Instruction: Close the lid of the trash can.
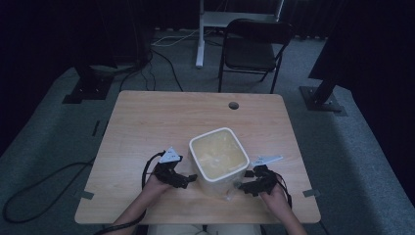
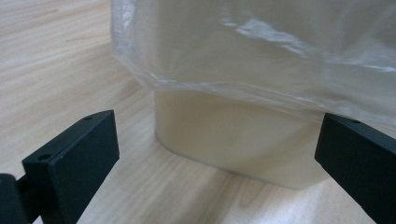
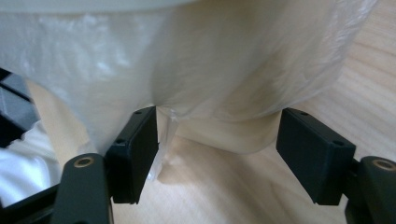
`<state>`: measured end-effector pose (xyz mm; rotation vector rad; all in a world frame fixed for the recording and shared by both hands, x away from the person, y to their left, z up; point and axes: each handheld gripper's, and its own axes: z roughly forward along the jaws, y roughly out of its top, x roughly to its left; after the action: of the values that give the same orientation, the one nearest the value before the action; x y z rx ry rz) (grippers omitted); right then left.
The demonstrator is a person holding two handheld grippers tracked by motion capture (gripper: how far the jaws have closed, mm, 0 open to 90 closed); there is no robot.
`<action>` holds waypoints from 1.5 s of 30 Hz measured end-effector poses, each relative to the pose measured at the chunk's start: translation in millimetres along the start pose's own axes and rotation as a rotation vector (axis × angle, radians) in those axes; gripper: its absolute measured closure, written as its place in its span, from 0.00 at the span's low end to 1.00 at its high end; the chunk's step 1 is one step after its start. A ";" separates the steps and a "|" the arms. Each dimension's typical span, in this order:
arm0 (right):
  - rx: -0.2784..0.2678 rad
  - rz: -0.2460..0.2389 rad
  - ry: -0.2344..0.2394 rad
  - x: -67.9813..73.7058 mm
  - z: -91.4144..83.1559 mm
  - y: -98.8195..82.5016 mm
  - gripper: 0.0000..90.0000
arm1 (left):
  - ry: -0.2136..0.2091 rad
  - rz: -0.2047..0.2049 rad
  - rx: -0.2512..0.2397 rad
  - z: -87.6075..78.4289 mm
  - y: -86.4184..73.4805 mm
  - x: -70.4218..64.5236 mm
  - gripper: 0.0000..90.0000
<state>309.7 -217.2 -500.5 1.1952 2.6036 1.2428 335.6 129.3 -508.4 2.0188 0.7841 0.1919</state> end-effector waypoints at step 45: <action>-0.063 0.053 -0.265 -21.0 37.7 51.7 0.22 | 0.249 -0.076 -0.021 -34.5 16.3 83.6 0.01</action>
<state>369.2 -185.8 -497.6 1.3239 2.3421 1.0805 393.8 198.0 -490.1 1.9638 1.0078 0.4116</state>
